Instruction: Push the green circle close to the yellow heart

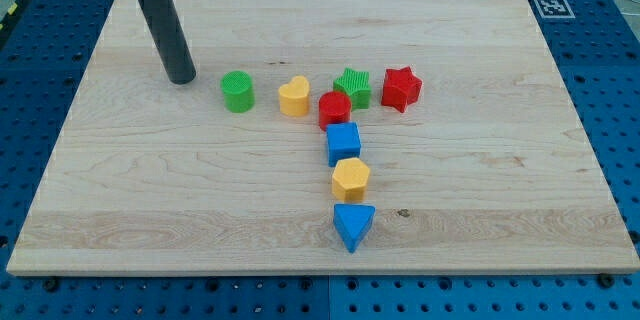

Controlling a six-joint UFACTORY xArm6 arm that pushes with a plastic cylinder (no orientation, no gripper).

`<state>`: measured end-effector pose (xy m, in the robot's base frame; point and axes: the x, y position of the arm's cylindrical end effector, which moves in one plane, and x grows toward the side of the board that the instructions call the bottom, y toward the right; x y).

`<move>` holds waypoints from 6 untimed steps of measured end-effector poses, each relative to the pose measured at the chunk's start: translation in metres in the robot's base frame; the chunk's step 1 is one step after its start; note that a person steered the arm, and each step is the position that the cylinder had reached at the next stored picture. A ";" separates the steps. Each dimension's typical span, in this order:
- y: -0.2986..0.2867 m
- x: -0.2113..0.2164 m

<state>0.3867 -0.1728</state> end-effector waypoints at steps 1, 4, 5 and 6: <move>0.002 0.001; 0.008 0.009; 0.012 0.012; 0.015 0.019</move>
<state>0.4059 -0.1580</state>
